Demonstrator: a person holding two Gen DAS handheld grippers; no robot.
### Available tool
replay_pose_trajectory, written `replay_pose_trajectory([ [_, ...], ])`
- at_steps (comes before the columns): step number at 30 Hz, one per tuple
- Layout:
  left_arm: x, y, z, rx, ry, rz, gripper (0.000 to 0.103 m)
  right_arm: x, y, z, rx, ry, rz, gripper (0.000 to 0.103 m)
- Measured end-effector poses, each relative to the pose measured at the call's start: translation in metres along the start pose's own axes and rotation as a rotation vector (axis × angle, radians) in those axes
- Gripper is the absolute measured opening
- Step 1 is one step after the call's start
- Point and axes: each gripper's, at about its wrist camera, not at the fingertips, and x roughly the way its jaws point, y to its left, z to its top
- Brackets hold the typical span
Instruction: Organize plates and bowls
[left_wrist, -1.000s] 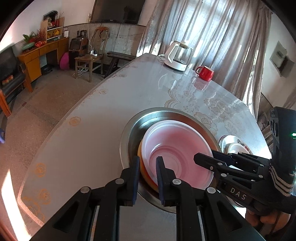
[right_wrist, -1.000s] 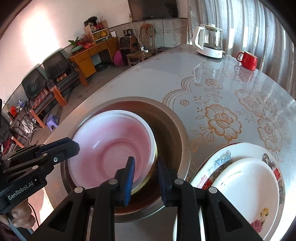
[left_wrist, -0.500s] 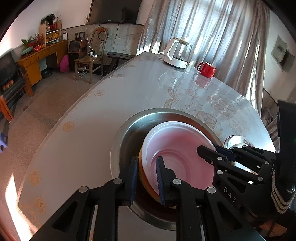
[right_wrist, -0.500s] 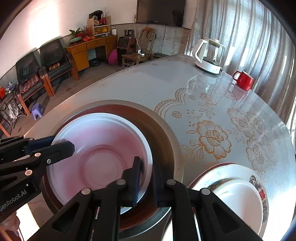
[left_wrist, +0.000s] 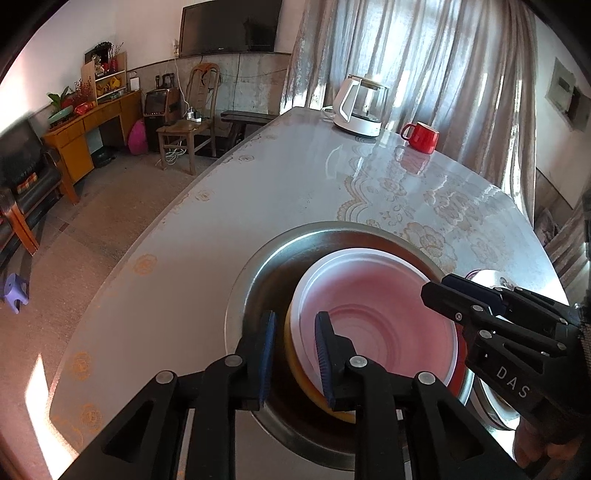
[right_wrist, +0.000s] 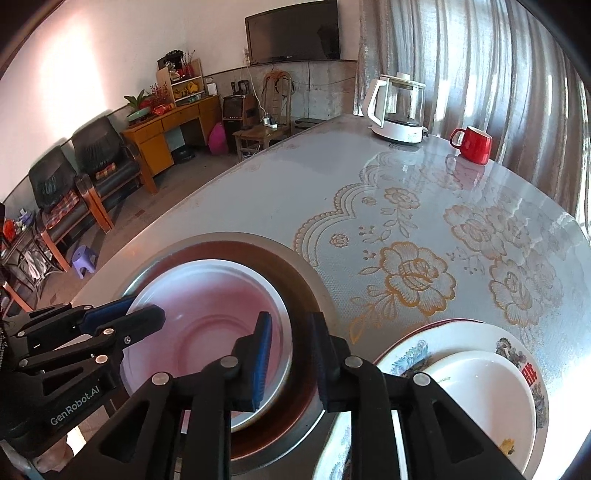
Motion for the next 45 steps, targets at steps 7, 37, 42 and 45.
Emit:
replay_pose_trajectory([
  [7,-0.016,0.001,-0.002,-0.002,-0.033,0.008,0.026,-0.011,-0.007,-0.003,0.04,-0.023,0.025,0.025],
  [37,-0.036,0.07,-0.033,-0.185,-0.02,-0.006,0.031,-0.018,-0.042,-0.024,0.178,0.001,0.135,0.028],
  [42,-0.039,0.083,-0.039,-0.217,-0.034,-0.049,0.031,-0.018,-0.045,-0.024,0.186,0.0,0.153,0.028],
  [45,-0.04,0.083,-0.044,-0.217,-0.038,-0.077,0.031,-0.016,-0.045,-0.024,0.176,0.0,0.156,0.028],
])
